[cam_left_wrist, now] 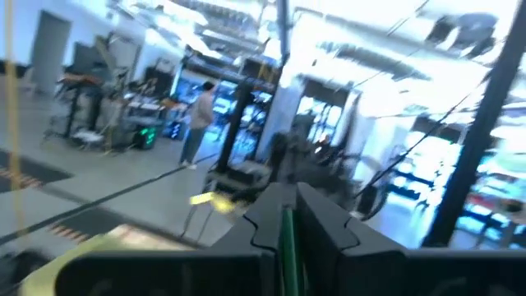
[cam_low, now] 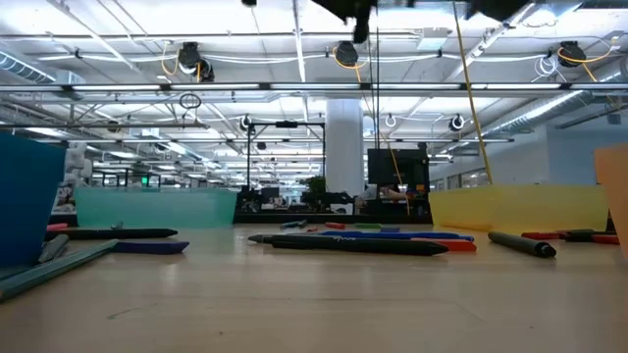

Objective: Sort crayons/erasers/pens/pencils in bins
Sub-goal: Put the green pencil into the yellow bin

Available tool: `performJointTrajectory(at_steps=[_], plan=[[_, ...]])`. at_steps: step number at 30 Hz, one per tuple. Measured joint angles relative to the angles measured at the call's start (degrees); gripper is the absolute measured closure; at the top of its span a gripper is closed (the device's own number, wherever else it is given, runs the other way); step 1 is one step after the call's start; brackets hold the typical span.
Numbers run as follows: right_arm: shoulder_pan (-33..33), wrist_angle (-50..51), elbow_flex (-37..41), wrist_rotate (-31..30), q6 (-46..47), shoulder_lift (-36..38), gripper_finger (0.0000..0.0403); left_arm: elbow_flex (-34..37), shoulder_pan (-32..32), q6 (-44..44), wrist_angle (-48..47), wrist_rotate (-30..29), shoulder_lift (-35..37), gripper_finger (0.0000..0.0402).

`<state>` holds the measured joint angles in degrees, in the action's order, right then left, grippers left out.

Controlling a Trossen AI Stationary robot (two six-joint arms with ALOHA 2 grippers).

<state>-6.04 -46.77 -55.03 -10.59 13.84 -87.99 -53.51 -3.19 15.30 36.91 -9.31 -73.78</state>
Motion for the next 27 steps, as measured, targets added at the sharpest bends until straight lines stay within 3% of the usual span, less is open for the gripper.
performJointTrajectory(at_steps=[9, 17, 22, 27], plan=[[3.7, 3.7, -11.1, 11.0, 0.5, -1.6, 0.0206, -4.2, -2.5, -0.9, 0.5, 0.3, -2.2, 0.0386], [4.0, 6.9, -11.3, 16.8, -0.3, -1.3, 0.0226, -4.1, -1.7, -2.0, 5.4, 1.9, -2.2, 0.0371], [4.3, 8.9, -11.3, 16.4, -7.3, 0.1, 0.0225, -4.1, -0.3, -1.0, 10.1, 2.2, -2.2, 0.0388], [4.3, 17.2, -11.3, 9.1, -18.0, 5.1, 0.0225, -7.6, 1.2, 2.0, 7.3, 0.7, -2.2, 0.0378]])
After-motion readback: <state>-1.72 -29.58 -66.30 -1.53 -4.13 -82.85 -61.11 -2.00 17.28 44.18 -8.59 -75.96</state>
